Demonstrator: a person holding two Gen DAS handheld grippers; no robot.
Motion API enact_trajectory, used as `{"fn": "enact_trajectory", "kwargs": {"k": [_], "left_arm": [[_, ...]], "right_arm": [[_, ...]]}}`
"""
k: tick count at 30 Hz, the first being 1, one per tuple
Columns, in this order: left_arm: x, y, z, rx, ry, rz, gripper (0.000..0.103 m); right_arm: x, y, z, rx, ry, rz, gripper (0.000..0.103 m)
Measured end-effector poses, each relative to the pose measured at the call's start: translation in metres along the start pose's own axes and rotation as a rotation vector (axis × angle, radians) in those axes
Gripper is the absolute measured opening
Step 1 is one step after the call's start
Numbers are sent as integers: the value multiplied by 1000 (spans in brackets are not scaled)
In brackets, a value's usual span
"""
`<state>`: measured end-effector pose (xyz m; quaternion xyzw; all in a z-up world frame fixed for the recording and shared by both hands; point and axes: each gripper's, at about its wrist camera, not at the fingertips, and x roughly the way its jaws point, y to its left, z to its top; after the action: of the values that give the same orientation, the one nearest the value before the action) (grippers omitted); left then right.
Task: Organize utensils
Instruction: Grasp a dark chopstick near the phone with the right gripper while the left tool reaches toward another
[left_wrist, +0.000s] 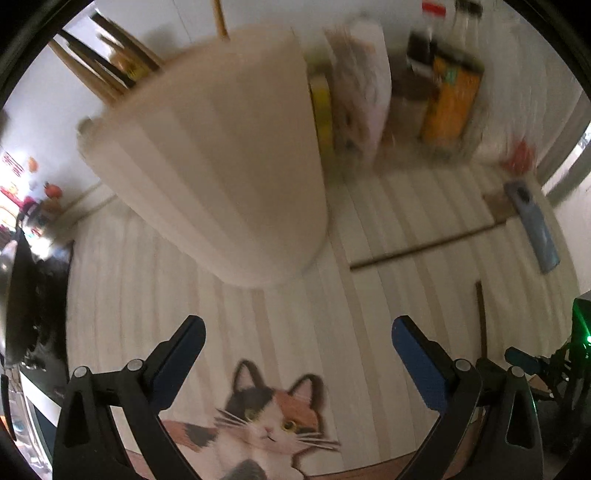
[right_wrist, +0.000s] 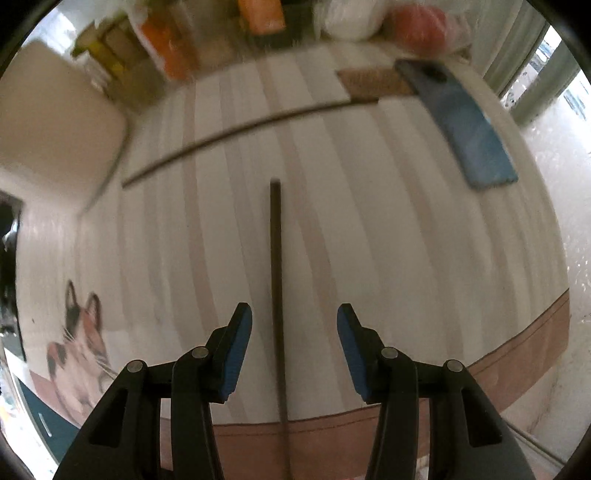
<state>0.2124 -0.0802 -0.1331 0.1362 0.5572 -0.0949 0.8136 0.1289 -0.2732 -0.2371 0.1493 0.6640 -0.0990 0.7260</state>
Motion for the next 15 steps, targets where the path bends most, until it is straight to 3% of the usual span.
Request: {"fn": "enact_trajectory", "kwargs": {"k": [6,8,11,13,15], "left_arm": [[25,-12,-14,0,59,-10,103],[28,-16,-17,10,65,-2,103],[33,-22,-17,30,70,8,103],[34,-28,-15,56,67,18,103],[34,-36,-12,89,60,30,103]], "right_arm": [[7,4,-10,-72,-10,-45,50],[8,7,-10,-99,-18,-65,45],[6,10,-13,-136,-39,-105,27],[5,6,-14,-133,-47,-114,7],[3,-9,-15,-104,-53,-104,7]]}}
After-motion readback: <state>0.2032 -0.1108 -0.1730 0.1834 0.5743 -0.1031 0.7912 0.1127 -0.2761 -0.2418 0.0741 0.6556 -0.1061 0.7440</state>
